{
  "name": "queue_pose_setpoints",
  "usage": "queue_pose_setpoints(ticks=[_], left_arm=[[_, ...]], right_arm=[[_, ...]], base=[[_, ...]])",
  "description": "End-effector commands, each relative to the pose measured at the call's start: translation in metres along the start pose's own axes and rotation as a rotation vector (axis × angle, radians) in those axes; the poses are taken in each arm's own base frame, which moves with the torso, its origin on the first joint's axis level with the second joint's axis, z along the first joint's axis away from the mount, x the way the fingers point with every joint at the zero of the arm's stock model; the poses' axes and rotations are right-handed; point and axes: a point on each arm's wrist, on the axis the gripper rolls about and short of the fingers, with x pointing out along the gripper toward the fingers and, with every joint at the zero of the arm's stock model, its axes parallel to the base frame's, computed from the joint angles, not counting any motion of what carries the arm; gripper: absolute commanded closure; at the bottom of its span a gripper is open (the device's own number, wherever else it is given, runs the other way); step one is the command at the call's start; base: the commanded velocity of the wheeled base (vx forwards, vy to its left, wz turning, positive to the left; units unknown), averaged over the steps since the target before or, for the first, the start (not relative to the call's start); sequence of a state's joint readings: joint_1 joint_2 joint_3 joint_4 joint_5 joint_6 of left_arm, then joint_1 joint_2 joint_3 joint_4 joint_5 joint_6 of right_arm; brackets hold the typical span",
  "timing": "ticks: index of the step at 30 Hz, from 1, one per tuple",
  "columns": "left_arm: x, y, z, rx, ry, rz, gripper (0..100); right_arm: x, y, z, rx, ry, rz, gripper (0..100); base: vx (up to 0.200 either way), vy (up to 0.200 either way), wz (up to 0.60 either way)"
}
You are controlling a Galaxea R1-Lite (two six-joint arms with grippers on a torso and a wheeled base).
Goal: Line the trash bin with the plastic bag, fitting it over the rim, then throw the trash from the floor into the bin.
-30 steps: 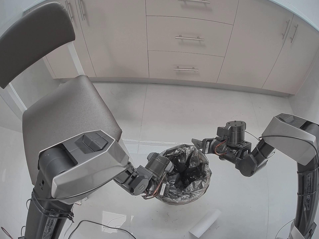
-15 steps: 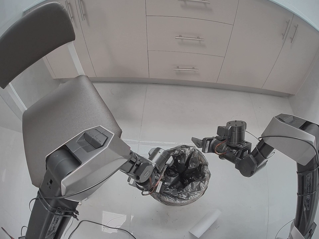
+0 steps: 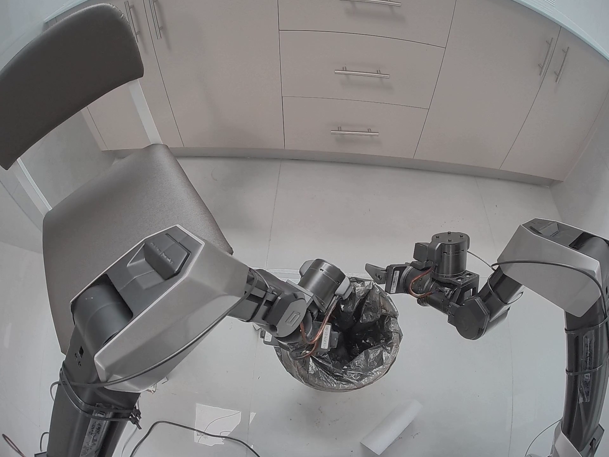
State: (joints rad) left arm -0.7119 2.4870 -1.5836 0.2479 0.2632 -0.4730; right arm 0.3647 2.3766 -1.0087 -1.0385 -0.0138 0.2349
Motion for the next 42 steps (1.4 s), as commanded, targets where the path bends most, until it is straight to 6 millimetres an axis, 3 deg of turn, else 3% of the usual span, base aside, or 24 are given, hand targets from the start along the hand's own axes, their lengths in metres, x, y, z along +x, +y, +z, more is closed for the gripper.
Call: queue_pose_setpoints(ticks=[1,4,8,11,12,31,34,42], left_arm=[[-0.015,-0.006,0.005,-0.008,-0.038,-0.036,0],[-0.011,-0.005,0.004,-0.007,-0.029,-0.032,0],[0.016,0.001,0.004,-0.023,-0.022,0.0,0],[0.018,0.002,0.004,-0.026,-0.023,0.0,0],[0.041,0.013,0.007,-0.047,-0.022,0.047,0],[0.049,0.035,0.017,-0.099,-0.025,0.08,0],[0.045,0.031,0.017,-0.096,-0.029,0.076,0],[-0.039,-0.024,0.012,-0.062,-0.13,-0.059,0]], right_arm=[[0.0,0.0,-0.001,0.0,0.002,0.0,0],[0.0,-0.001,-0.001,0.0,0.002,-0.001,0],[0.001,0.0,-0.001,0.0,0.004,0.0,0],[0.001,0.0,-0.001,0.0,0.004,0.0,0],[0.0,0.0,-0.001,0.0,0.002,0.0,0],[0.003,-0.001,-0.005,-0.002,0.011,-0.004,0],[0.002,-0.001,-0.004,-0.002,0.008,-0.006,0],[0.003,-0.001,-0.005,-0.004,0.01,-0.007,0]], base=[[0.0,0.0,0.0],[0.0,0.0,0.0],[0.0,0.0,0.0],[0.0,0.0,0.0],[0.0,0.0,0.0],[0.0,0.0,0.0],[0.0,0.0,0.0],[0.0,0.0,0.0]])
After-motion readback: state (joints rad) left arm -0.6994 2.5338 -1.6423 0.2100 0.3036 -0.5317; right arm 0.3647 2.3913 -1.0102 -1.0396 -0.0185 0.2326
